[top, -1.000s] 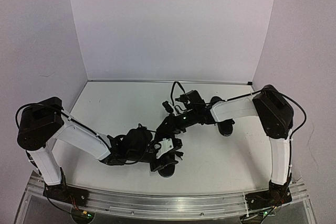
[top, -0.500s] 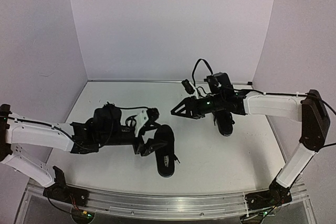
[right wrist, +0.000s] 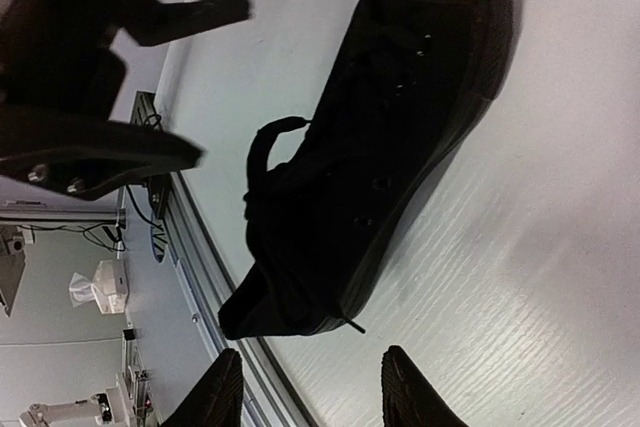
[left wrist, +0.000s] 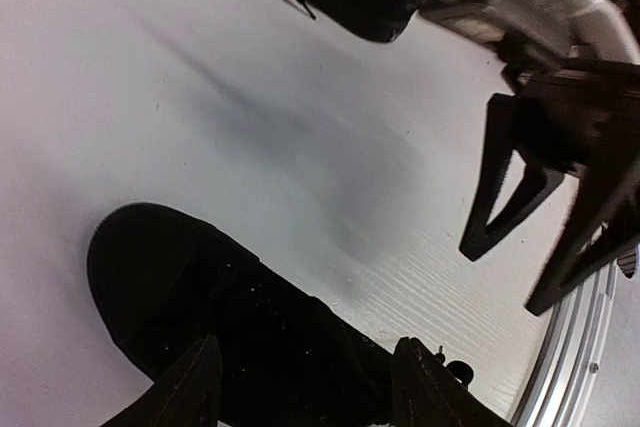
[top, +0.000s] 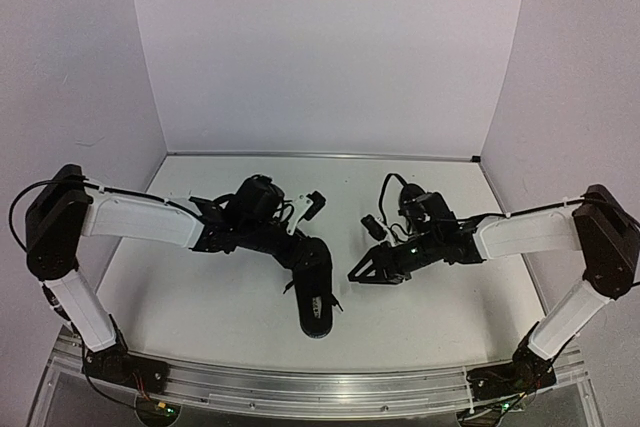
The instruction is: Tie the shoes
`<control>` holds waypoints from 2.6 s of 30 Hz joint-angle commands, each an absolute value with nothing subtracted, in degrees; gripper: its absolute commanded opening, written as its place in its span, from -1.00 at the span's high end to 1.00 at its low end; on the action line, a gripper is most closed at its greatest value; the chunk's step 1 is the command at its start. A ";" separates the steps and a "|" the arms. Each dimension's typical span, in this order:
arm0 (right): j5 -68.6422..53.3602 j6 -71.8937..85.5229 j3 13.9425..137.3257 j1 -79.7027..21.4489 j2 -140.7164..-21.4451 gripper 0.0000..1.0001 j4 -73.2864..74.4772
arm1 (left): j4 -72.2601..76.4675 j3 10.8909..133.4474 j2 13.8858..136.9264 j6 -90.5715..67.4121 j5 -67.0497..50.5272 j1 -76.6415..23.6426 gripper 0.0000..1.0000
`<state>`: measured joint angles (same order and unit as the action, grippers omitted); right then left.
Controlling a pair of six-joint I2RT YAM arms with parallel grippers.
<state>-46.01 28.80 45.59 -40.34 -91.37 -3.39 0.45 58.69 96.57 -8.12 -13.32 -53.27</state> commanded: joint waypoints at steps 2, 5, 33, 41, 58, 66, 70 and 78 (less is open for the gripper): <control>-46.06 31.93 43.69 -43.33 -90.29 0.11 -12.55 | -7.19 67.70 102.34 -11.10 -18.40 -53.02 -0.18; -43.32 32.16 44.59 -43.41 -92.09 0.20 -13.48 | -8.26 69.62 103.57 -10.64 -18.54 -53.00 -0.15; -49.77 35.23 65.59 -47.25 -114.58 0.44 -15.62 | -1.19 51.80 87.06 -16.35 -12.22 -45.86 -0.34; -50.53 34.01 67.36 -49.22 -115.16 0.45 -13.72 | 6.37 47.22 87.49 -20.21 -18.49 -44.64 -0.28; -40.02 23.42 67.17 -49.16 -106.44 0.16 1.64 | 29.47 42.47 97.42 -31.70 -27.93 -44.63 -0.18; -42.33 22.47 67.47 -49.25 -106.54 0.13 2.01 | 33.98 44.33 101.76 -34.80 -31.40 -44.63 -0.24; -43.56 22.19 68.65 -49.28 -107.51 0.17 1.29 | 36.03 45.59 104.26 -36.16 -33.64 -44.65 -0.20; -45.06 22.34 70.18 -49.29 -110.07 0.18 0.55 | 43.52 43.79 106.24 -39.84 -36.37 -44.61 -0.14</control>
<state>-43.51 23.31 67.52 -48.90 -108.29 1.72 36.28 43.38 105.46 -37.35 -33.37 -44.68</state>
